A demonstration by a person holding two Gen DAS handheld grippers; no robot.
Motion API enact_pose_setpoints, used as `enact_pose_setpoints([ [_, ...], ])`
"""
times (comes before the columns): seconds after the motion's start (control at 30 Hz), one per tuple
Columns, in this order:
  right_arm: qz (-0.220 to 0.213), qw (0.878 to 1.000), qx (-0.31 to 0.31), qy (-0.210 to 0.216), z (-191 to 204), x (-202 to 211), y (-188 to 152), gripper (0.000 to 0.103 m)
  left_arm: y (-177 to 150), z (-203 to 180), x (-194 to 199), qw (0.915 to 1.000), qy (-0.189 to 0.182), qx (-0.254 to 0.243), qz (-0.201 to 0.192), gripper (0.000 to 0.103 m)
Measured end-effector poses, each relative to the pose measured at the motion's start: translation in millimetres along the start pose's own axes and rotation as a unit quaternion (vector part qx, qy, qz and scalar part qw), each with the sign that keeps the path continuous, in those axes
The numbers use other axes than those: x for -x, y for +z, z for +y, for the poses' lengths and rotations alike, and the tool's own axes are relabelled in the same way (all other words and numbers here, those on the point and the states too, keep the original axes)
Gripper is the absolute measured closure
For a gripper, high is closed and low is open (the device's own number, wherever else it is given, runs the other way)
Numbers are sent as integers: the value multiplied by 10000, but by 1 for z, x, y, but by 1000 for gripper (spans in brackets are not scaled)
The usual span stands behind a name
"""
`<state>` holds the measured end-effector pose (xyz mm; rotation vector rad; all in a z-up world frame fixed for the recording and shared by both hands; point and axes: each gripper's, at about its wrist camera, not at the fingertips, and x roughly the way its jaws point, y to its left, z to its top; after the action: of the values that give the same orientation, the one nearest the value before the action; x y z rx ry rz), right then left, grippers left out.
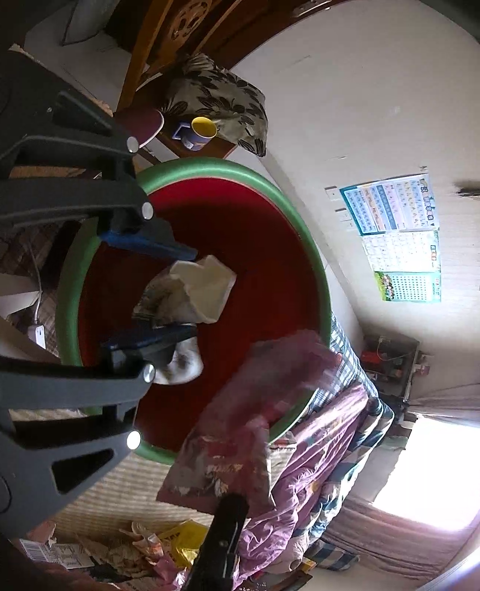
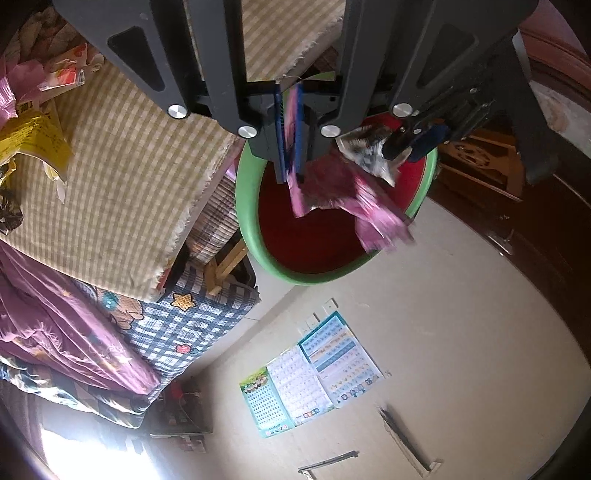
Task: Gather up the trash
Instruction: 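Drop paper cup into bin with left tool while right tool drops pink wrapper, then grasp white milk carton with left tool while right tool grasps pink chip bag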
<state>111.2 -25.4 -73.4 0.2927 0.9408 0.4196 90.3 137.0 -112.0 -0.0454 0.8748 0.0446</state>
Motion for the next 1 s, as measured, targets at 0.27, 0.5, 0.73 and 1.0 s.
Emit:
enact_pose_setpoints([
  [0.27,-179,9997,-123,64,-8,17,0,65,-3,-5,-3,9999,113,-54,40,43],
  [0.5,-698,9973,-8,225,-15,74,-1,60,-3,-8,14,9996,220,-31,-162,42],
  [0.73,-1465,9867,409,-567,-57,159,-16,54,-6,-52,50,9983,-172,-298,-465,42],
  [1.0,-1455,9794,-115,-1393,-140,204,-56,53,-34,-145,71,9812,-1628,-1021,-169,41],
])
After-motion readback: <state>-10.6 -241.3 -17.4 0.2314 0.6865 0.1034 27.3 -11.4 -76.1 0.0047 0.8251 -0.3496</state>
